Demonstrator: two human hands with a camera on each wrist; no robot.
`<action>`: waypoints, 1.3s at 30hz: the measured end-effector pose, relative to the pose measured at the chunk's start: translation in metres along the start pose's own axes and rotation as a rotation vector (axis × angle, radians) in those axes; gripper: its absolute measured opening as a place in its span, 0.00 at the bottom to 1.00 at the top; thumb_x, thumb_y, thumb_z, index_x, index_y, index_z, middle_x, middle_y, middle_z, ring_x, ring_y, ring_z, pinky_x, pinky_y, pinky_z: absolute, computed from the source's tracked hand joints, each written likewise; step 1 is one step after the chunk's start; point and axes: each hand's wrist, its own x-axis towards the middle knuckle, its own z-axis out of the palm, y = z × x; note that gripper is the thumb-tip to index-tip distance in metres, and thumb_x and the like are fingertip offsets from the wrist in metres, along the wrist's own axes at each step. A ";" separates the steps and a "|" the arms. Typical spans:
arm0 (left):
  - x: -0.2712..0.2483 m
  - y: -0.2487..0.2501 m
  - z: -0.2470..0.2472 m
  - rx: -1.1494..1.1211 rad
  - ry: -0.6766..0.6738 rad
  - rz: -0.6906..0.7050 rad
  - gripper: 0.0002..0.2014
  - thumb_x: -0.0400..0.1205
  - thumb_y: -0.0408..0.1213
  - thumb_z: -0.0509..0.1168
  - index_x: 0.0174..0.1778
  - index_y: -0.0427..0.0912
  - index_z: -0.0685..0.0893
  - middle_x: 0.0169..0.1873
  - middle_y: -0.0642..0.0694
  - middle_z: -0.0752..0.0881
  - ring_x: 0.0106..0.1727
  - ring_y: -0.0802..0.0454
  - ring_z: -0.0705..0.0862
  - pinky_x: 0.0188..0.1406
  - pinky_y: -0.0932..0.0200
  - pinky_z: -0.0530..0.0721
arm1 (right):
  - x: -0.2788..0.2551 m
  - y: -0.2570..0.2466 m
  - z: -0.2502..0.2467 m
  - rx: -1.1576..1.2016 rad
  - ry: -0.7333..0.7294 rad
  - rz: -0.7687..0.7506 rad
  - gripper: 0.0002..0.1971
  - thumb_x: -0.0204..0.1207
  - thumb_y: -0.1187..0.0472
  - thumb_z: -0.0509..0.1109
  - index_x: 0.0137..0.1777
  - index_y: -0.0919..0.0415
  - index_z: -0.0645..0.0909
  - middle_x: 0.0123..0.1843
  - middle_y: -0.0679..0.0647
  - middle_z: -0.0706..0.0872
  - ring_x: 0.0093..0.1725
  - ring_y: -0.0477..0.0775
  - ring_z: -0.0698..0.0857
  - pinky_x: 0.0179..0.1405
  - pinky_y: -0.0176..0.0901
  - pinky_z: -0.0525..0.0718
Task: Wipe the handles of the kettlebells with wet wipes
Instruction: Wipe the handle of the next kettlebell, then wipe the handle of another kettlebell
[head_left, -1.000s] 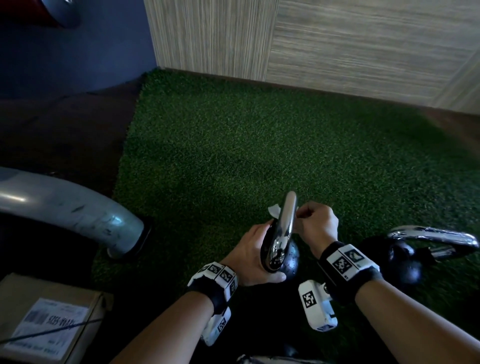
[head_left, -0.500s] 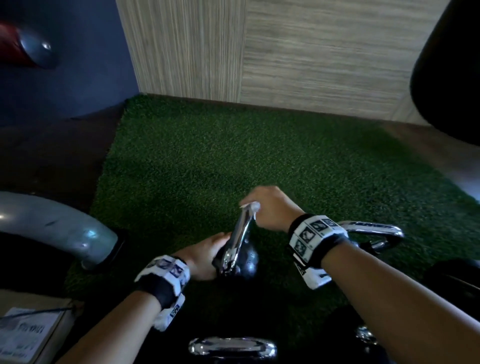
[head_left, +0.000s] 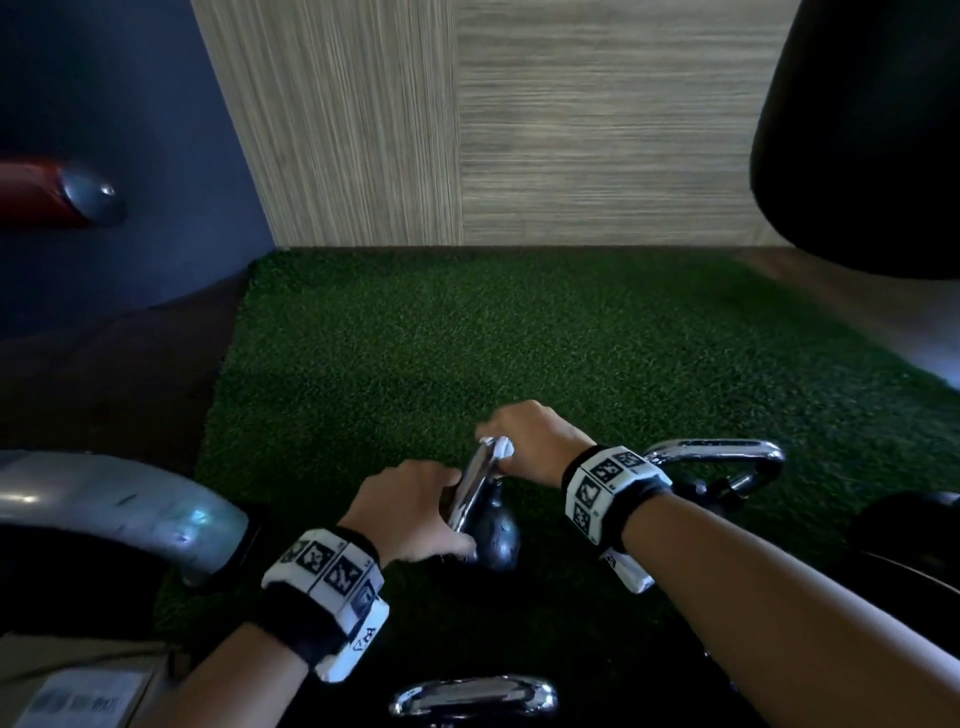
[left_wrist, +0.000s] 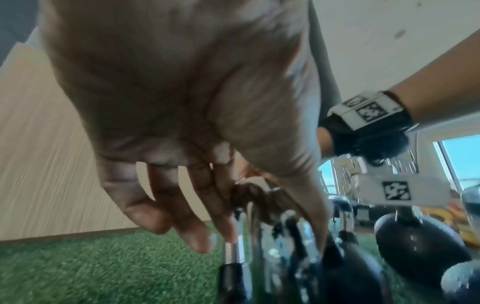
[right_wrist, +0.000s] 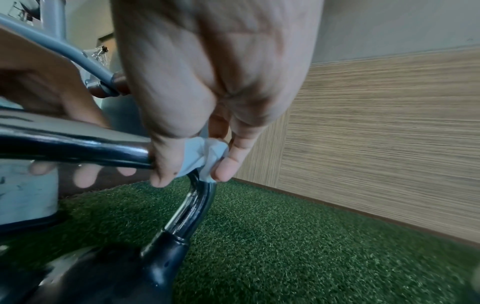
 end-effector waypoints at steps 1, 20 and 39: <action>0.002 -0.004 -0.005 0.021 -0.034 0.026 0.28 0.63 0.66 0.78 0.56 0.59 0.85 0.47 0.59 0.89 0.49 0.53 0.89 0.49 0.55 0.86 | -0.003 0.001 0.001 0.006 0.012 0.016 0.08 0.74 0.56 0.78 0.52 0.48 0.88 0.48 0.48 0.89 0.50 0.51 0.89 0.53 0.51 0.90; 0.014 -0.049 -0.016 0.151 0.234 0.114 0.28 0.70 0.60 0.80 0.68 0.65 0.86 0.56 0.56 0.88 0.58 0.50 0.88 0.46 0.53 0.81 | -0.042 -0.009 0.015 0.003 0.146 0.329 0.09 0.72 0.53 0.82 0.50 0.51 0.92 0.42 0.50 0.88 0.50 0.56 0.90 0.43 0.38 0.76; -0.055 0.050 0.001 -0.391 0.172 0.162 0.16 0.75 0.39 0.71 0.57 0.58 0.91 0.56 0.54 0.91 0.55 0.51 0.89 0.56 0.53 0.89 | -0.262 -0.073 -0.151 0.139 0.416 0.565 0.13 0.67 0.60 0.87 0.49 0.44 0.94 0.46 0.44 0.95 0.47 0.48 0.94 0.53 0.56 0.94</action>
